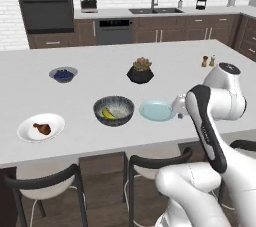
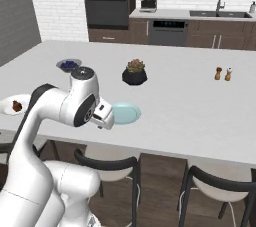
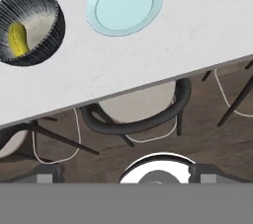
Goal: Pick the chicken drumstick and cucumber from their plates and place them in the bowl. Then put the bowl in the fridge.
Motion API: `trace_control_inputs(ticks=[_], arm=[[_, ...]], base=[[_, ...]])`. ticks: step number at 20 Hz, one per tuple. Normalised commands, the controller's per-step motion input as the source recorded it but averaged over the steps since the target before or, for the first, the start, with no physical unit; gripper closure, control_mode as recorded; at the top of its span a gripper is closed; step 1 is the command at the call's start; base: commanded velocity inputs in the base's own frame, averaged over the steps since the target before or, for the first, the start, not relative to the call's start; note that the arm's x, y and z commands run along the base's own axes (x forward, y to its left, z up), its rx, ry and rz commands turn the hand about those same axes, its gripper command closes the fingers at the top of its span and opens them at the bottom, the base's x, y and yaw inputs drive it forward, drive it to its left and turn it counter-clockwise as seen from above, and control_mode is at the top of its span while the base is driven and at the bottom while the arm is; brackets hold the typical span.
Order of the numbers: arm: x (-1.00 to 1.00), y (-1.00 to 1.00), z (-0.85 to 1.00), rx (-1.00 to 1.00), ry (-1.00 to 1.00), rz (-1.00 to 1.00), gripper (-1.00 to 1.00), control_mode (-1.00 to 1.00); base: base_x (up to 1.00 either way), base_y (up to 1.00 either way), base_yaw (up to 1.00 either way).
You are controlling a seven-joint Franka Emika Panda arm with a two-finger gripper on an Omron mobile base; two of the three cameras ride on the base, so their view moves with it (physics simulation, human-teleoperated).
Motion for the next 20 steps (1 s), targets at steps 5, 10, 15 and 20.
trace_control_inputs(ticks=[5, 10, 15, 20], arm=[[-0.22, -0.04, -0.03, -0.01, 0.0, 0.01, -1.0, 1.0], [0.0, 0.0, 0.0, 0.0, 0.0, 0.0, -1.0, 1.0], [0.0, 0.0, 0.0, 0.0, 0.0, 0.0, -1.0, 1.0], [0.0, 0.0, 0.0, 0.0, 0.0, 0.0, -1.0, 1.0]], base=[[0.0, 0.14, 0.01], [-0.06, 0.84, 0.06], [-0.3, 1.0, 0.08], [-0.13, 1.0, 0.06]])
